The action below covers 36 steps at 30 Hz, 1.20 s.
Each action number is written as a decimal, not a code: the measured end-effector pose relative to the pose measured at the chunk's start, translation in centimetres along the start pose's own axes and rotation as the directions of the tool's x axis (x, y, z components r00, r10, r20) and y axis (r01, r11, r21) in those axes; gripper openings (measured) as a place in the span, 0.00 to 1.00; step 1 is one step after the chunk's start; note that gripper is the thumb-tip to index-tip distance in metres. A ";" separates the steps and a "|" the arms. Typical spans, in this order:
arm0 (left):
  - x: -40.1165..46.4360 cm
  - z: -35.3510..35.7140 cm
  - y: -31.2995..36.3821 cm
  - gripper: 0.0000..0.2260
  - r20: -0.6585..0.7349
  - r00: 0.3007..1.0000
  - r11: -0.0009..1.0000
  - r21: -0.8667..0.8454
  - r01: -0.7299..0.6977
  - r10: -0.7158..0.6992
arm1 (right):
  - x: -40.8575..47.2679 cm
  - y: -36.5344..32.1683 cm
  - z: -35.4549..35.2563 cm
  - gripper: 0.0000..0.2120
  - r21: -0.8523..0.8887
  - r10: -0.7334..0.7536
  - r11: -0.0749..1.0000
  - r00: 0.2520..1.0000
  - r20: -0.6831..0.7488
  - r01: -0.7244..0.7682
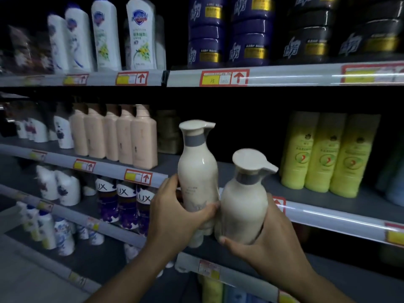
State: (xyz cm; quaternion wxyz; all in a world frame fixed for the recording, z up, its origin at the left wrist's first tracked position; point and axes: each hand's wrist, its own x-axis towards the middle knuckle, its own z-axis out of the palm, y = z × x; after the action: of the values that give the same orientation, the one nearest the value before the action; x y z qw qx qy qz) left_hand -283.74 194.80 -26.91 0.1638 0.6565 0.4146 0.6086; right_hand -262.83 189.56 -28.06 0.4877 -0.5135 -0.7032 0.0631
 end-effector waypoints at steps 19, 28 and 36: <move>-12.3 8.1 -12.2 0.36 0.142 0.963 0.955 0.224 0.193 -0.228 | -11.2 11.3 5.0 0.38 0.242 0.387 0.857 0.879 0.280 -0.454; -8.6 12.6 -14.6 0.30 0.057 0.943 0.905 0.305 0.296 -0.328 | -6.6 16.2 7.4 0.31 0.200 0.448 0.859 0.881 0.154 -0.472; -5.4 15.3 -16.3 0.35 -0.069 0.919 0.848 0.366 0.384 -0.387 | -2.3 18.2 9.9 0.31 0.176 0.473 0.863 0.880 0.044 -0.473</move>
State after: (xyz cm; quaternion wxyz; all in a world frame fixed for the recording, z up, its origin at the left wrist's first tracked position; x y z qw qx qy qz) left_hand -274.62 205.03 -45.42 0.1566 0.5810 0.6450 0.4711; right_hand -258.27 200.35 -45.34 0.5023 -0.6235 -0.5471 0.2441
